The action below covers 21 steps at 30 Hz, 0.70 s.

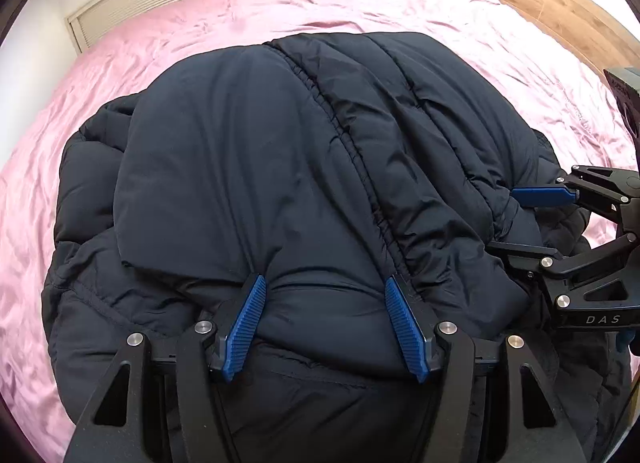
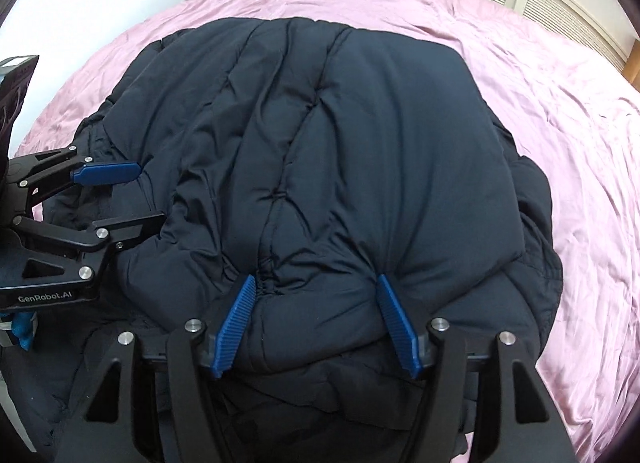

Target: Fold large clothes

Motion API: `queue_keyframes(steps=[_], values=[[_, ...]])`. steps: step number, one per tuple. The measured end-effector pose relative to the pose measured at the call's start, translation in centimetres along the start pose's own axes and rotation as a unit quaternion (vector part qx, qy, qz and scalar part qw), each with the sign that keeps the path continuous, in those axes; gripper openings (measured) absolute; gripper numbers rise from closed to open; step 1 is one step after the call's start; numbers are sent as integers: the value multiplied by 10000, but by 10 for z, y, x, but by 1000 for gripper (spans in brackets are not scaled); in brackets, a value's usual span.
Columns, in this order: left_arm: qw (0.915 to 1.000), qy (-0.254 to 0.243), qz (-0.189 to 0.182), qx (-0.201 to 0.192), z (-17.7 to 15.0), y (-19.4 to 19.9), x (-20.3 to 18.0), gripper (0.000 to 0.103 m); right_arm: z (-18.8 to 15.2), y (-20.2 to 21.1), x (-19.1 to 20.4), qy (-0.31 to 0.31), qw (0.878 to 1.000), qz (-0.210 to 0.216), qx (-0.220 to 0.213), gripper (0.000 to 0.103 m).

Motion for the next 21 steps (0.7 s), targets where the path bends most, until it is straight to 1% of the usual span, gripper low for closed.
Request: queue_keyframes(steps=[3,6,11,15,21], values=[[10000,-29,69,36,-4,-6,-3,62,-5,-12,-2,128,9999,-7,21,65],[9999,-34,124,45,-3,-9,-2,63,-5,-20,-4,104,9999,83,31,66],[9999,-24,160,46,-3,-9,0,63,-5,-26,-7,100,9999,42,-14,67],[9998,-30,166,43,-3,-10,-1,63,3,-27,-13,78,9999,11,-91,68],[9998,-37,168,28,-1,-15,1,64,-4,-26,-8,32,9999,-32,-123,69]])
Point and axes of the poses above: each gripper's, at about its wrist camera, not at the fingertips, and y roughly against the way its jaws point, x to its left, z to its top, the point moved 10 cm from there along -y, roughly the way its jaws point, and after that the axes turned 7 degrees about x, right-handed, at the moved point
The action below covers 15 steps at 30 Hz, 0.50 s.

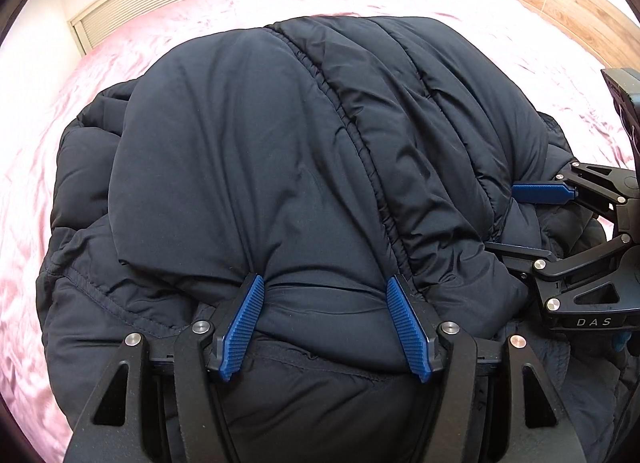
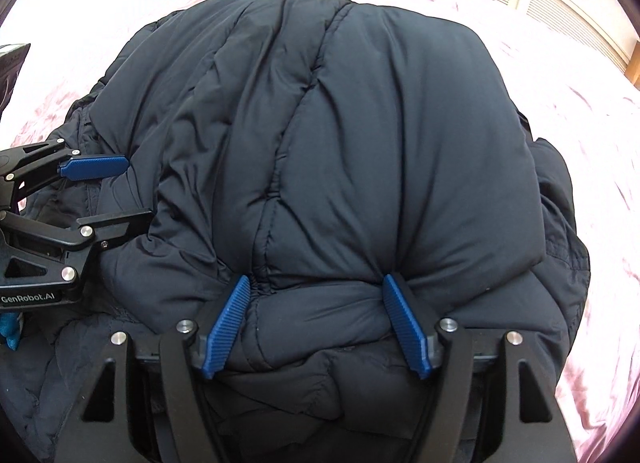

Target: Fold large clothes

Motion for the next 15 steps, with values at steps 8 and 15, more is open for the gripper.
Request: queue_keyframes(steps=[8,15], values=[[9999,-138,8,-18,-13,33,-2,69,-2,23,7,-529,9983,-109,216,69],[9998,-132,-151,-23,-45,78,6,73,-22,69,15,-873,9954,-216,343,69]])
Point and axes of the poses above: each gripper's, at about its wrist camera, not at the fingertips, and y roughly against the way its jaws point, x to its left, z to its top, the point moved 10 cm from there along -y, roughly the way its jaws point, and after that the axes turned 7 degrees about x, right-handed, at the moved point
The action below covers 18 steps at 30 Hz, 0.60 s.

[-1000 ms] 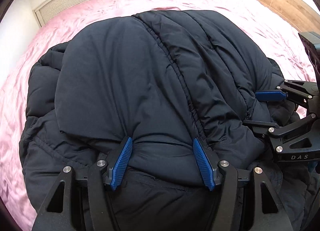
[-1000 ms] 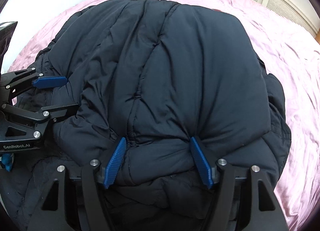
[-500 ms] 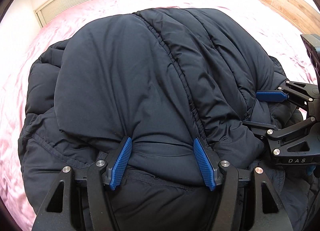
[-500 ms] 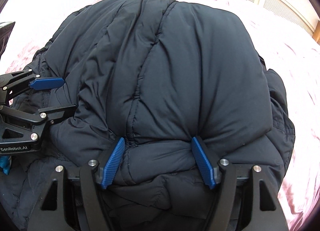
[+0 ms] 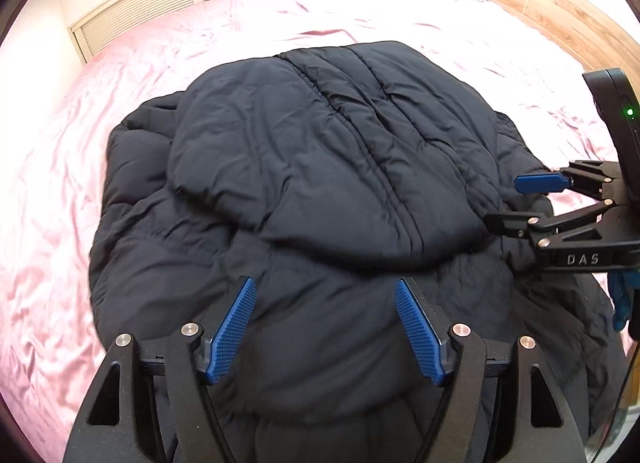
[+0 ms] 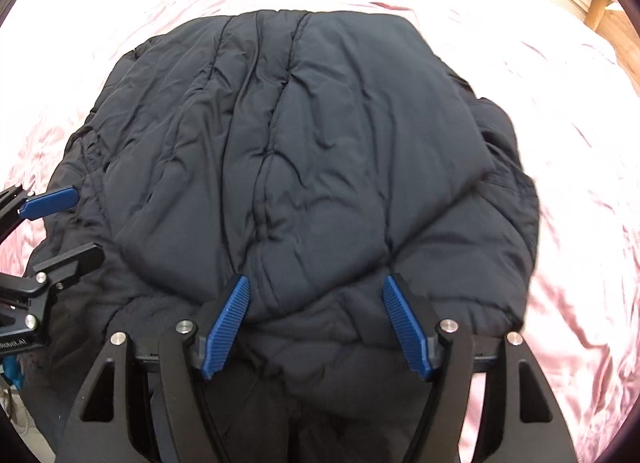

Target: Fold large clothes

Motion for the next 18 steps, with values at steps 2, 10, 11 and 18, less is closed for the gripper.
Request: queue_keyframes(steps=[2,10,11,18], values=[[10000,-68,20,39,-11,11,3,75,-11,14,3,7,10000,-61,51,69],[9997,-229,43,-78,-41,65,15,79,-61,78,-2,-285,9992,-277,53,69],[9997,-225,49,-102,-43,70,13,80,-65,84,-7,-334,9989,-310,57,70],[9997,-149,102,-157,-59,98,17,81,-103,120,-26,-661,9965,-494,90,71]])
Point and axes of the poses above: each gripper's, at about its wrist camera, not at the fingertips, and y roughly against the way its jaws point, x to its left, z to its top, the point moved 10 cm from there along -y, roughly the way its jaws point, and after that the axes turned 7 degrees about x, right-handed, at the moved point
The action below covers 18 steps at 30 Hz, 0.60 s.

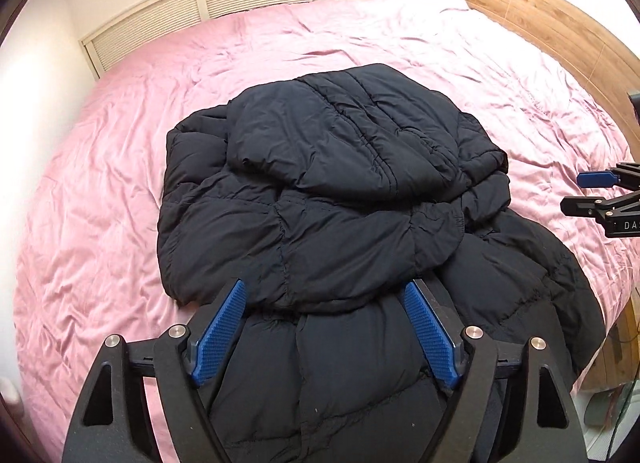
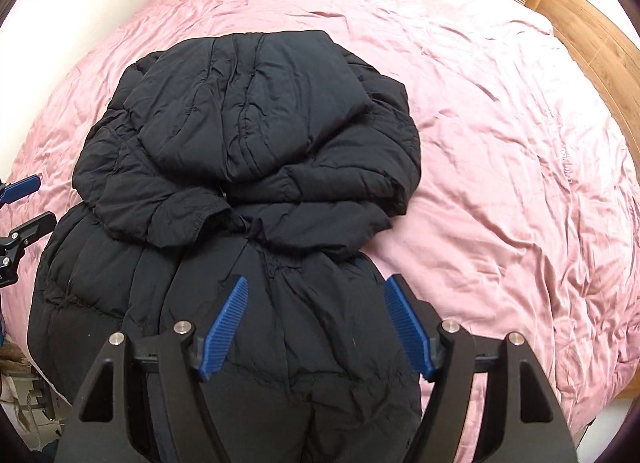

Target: Fold large clothes

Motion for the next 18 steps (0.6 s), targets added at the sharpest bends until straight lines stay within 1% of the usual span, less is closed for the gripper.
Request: queue_keyframes(steps=[5,10,14,18], values=[[10000,32,60,-30,-6,17,1,81,-17,18,-10,-125,9999,-90,-19,72],[9998,61,156,-58,-8,31,-2,82,-33,35,-18,-251,9996,-90,-92,77],[9993,106,324,-127,-9,44,-2,83,-48,40,-30,-411,9991,12,-104,81],[9988,227,418,-111,-12,50,-4,84,-63,38,-47,-475,9989,14,-14,82]])
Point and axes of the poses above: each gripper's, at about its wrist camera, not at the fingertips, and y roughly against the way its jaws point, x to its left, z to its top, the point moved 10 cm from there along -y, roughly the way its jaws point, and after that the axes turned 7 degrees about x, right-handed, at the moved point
